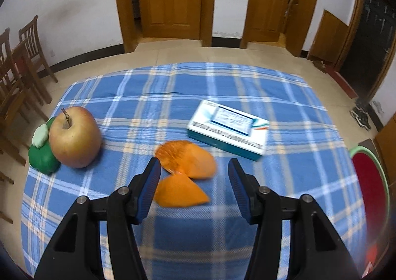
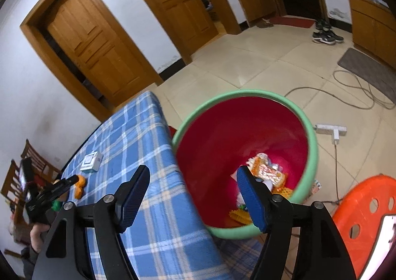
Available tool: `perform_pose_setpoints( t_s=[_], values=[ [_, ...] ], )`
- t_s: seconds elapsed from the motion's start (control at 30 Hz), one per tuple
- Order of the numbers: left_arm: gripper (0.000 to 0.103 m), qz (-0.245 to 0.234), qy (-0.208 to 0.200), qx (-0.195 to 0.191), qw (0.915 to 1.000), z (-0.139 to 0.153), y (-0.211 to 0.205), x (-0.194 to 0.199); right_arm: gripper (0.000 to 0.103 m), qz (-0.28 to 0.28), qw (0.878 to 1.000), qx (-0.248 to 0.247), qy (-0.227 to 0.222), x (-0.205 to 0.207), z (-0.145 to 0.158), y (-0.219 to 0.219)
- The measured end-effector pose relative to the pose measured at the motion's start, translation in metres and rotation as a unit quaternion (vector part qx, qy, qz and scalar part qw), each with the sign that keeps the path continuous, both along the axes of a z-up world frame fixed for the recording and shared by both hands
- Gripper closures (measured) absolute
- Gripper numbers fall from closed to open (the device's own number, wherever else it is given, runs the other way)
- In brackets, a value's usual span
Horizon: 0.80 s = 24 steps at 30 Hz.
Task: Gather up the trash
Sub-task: 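Move the left tool to the table and grasp the orange peel pieces, then grasp the white-and-teal box with the right tool while the left tool holds the orange peel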
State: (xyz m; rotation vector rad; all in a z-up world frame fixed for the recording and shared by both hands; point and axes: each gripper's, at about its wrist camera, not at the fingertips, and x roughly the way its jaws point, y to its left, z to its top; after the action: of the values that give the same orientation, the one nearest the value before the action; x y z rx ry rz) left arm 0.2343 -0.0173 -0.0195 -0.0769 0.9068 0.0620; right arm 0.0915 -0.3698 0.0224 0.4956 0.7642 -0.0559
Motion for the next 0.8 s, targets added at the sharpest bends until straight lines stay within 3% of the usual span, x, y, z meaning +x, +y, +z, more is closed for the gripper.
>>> perform_pose_setpoints(
  t_s=[0.37, 0.53, 0.8],
  values=[
    [0.046, 0.011, 0.01, -0.03, 0.9994, -0.024, 0.016, 0.011, 0.029, 0.061, 0.998, -0.028, -0.009, 0.036, 0.017, 0.042],
    [0.06, -0.003, -0.003, -0.038, 0.9993, -0.025, 0.016, 0.003, 0.029, 0.096, 0.995, -0.039, -0.009, 0.053, 0.021, 0.07],
    [0.066, -0.01, -0.011, -0.046, 0.9988, -0.016, 0.013, -0.004, 0.029, 0.137, 0.989, -0.048, -0.005, 0.075, 0.02, 0.111]
  ],
)
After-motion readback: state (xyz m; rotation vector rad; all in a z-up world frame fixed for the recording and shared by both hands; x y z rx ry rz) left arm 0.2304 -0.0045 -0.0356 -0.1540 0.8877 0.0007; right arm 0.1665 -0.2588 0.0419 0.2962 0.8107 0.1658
